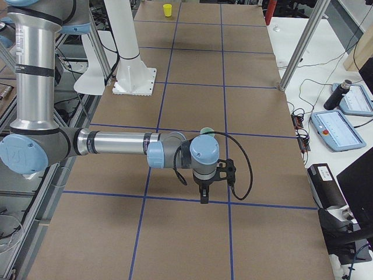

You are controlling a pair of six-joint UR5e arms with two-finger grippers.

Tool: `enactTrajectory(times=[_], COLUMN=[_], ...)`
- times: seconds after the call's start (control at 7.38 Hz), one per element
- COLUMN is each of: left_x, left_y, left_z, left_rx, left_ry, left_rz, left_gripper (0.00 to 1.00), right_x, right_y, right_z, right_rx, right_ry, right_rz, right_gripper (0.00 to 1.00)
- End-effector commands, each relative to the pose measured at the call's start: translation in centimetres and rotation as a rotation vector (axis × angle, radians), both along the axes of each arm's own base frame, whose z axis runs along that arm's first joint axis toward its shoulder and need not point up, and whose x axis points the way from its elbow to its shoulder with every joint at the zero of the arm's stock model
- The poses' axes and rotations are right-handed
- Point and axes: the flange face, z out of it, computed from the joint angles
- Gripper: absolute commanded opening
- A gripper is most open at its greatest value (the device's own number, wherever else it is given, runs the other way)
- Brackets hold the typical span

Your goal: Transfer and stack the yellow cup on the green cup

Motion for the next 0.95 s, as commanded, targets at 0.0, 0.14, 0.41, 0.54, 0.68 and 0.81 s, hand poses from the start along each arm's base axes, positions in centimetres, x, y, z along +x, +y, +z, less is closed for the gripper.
enactTrajectory(times=[0.0, 0.14, 0.41, 0.54, 0.68, 0.81], left_x=[-0.1, -0.1, 0.0, -0.1, -0.1, 0.3], left_y=[0.0, 0.0, 0.0, 0.0, -0.1, 1.2], left_z=[0.0, 0.0, 0.0, 0.0, -1.4, -2.9], left_rx=[0.0, 0.0, -0.004, -0.006, -0.016, -0.043], left_ry=[0.0, 0.0, -0.004, -0.007, 0.001, 0.019], left_rz=[-0.001, -0.001, -0.004, -0.01, -0.053, -0.11], left_gripper=[1.0, 1.0, 1.0, 1.0, 1.0, 1.0], right_x=[0.0, 0.0, -0.1, -0.1, -0.1, -0.1], right_y=[-0.1, -0.1, -0.1, -0.2, 0.2, 0.4], right_z=[-0.1, 0.0, -0.5, -1.6, -1.3, -1.2], right_rx=[0.004, 0.002, 0.016, 0.036, 0.03, 0.028], right_ry=[-0.006, -0.006, -0.013, -0.015, -0.016, -0.016], right_rz=[-0.002, -0.002, -0.004, -0.004, -0.004, -0.004], right_gripper=[1.0, 1.0, 1.0, 1.0, 1.0, 1.0])
